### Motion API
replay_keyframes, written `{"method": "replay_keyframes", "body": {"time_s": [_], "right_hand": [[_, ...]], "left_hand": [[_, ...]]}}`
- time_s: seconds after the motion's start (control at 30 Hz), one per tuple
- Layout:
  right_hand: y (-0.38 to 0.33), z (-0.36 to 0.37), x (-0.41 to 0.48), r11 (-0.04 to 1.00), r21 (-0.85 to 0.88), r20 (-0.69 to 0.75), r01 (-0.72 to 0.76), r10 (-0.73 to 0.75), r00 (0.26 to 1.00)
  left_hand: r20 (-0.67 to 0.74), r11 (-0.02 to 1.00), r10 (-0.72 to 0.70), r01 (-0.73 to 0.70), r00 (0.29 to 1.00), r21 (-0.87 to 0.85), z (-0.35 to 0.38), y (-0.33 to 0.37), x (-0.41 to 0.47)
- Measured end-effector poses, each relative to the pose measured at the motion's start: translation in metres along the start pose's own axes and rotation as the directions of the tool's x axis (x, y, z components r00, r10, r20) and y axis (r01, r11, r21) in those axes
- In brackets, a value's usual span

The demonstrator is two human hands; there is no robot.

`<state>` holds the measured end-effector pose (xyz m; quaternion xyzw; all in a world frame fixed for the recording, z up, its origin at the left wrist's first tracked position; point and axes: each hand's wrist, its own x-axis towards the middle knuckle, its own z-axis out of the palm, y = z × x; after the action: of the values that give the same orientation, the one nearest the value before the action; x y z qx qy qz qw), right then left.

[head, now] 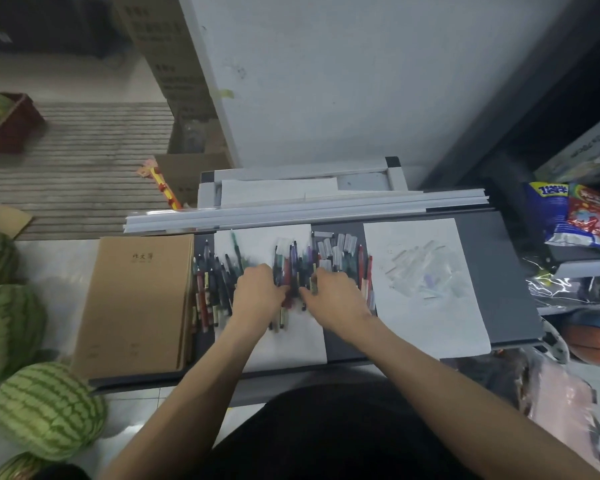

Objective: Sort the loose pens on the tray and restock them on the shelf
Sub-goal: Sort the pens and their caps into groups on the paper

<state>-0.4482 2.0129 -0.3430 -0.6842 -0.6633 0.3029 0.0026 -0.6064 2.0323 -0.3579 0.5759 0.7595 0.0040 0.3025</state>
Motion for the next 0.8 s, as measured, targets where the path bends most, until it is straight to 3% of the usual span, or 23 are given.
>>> {"method": "replay_keyframes", "body": {"time_s": [0.27,0.57,0.8], "right_hand": [[-0.029,-0.001,0.030,0.991,0.103,0.009,-0.090,0.090,0.996],[-0.053,0.001,0.045,0.989,-0.132,0.021,-0.067,0.070,0.997],[-0.049,0.006,0.041,0.981,-0.177,0.011,-0.080,0.083,0.996]], "left_hand": [[0.092,0.995,-0.038,0.046,0.995,-0.090,-0.011,-0.006,0.008],[0.206,0.971,0.017,0.033,0.978,-0.237,-0.010,-0.001,-0.006],[0.198,0.938,0.032,0.039,0.980,-0.344,-0.016,-0.034,-0.018]]}}
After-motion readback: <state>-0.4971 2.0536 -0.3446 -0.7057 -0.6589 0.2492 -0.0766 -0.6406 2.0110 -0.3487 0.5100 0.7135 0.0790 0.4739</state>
